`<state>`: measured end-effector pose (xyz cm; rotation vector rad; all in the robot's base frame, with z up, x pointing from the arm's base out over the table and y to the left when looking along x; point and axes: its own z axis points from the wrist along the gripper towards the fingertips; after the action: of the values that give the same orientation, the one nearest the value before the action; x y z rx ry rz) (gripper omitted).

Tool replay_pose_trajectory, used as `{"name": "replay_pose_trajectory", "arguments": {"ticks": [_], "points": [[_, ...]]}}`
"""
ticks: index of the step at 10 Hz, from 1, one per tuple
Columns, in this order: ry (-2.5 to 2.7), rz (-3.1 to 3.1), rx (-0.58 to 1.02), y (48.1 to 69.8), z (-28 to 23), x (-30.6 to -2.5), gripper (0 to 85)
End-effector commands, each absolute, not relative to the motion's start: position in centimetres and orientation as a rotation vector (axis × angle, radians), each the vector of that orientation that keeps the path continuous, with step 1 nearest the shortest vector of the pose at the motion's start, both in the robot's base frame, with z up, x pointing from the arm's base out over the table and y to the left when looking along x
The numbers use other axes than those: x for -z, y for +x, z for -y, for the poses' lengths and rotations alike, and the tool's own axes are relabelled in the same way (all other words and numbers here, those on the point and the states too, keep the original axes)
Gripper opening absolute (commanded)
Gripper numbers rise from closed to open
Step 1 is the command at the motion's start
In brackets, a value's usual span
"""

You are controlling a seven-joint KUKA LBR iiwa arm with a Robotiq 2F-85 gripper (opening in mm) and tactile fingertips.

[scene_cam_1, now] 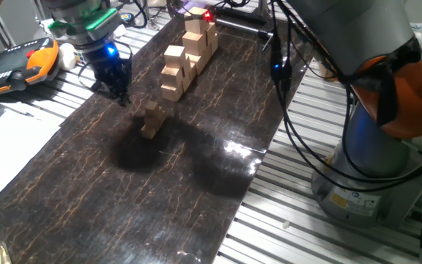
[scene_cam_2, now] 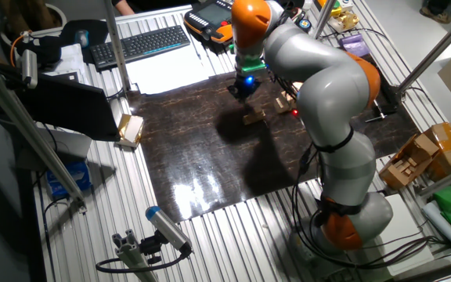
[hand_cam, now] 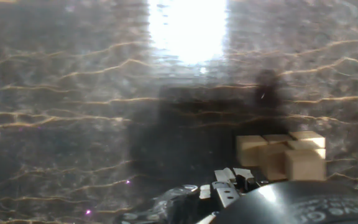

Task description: Stack the blocks into a pyramid shape

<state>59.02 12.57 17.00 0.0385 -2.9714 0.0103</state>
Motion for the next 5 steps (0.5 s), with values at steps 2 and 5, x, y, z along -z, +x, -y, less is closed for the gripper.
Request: {"name": "replay_pose_trajectory", "arguments": {"ticks": [2,5], "points": [[0.056,2.977,-0.023,58.90,-12.79,-17.14,0.7],[0.042,2.974,-0.002,59.04,-13.00,-17.00,0.7]]}}
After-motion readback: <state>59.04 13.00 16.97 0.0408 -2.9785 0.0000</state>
